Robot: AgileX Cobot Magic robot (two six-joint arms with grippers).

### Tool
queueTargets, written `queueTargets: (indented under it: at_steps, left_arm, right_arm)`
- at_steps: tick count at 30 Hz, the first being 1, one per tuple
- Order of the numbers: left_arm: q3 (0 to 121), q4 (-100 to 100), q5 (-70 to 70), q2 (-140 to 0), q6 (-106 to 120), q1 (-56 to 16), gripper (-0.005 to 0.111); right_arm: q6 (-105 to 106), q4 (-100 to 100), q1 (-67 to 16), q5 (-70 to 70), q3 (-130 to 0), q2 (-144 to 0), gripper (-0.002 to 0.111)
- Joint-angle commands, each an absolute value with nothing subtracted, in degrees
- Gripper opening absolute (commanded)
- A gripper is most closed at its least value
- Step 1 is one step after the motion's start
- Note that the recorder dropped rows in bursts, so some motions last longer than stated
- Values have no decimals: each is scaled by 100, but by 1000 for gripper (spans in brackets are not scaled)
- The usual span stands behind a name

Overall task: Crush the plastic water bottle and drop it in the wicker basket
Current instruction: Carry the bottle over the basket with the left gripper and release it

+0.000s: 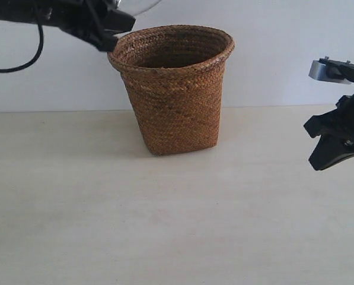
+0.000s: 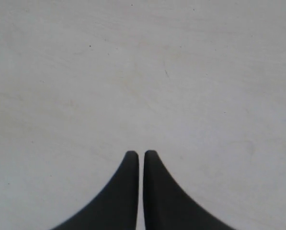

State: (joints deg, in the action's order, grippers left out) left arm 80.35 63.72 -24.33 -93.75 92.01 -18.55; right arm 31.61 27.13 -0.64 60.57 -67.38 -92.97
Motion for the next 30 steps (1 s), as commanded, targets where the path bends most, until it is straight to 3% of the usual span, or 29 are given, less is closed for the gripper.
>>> queueTargets:
  at_steps: [1, 2, 4, 7, 10, 13, 18, 24, 30]
  left_arm:
    - [8700, 6851, -2287, -10119, 9285, -1855, 98]
    - [8781, 6851, -2287, -10203, 9273, -1855, 108]
    - [8808, 6851, -2252, -10242, 9256, -1855, 109]
    - [8808, 6804, -2241, -10244, 9256, -1855, 106]
    - [8808, 6804, -2241, -10209, 9256, -1855, 93]
    - [8795, 6787, -2296, -10167, 9132, -1845, 70]
    - [8760, 5525, -3030, -10026, 8097, -1834, 4]
    - [8760, 3174, -4547, -9910, 6190, -1834, 6]
    - [8760, 1234, -5631, -9867, 4271, -1834, 6]
  right_arm:
    - [3247, 2862, -53, 6343, -6740, -9262, 0]
    - [3247, 2894, -53, 6405, -6740, -9262, 0]
    - [3247, 2932, -53, 6429, -6740, -9262, 0]
    - [3247, 2943, -53, 6318, -6740, -9262, 0]
    - [3270, 2968, -53, 6210, -6740, -9262, 0]
    - [3285, 2981, -53, 6221, -6740, -9262, 0]
    - [3567, 3105, -53, 6027, -6740, -9262, 0]
    - [3540, 2852, -53, 5628, -6781, -9262, 0]
    - [2264, 1090, -53, 5926, -7081, -9252, 0]
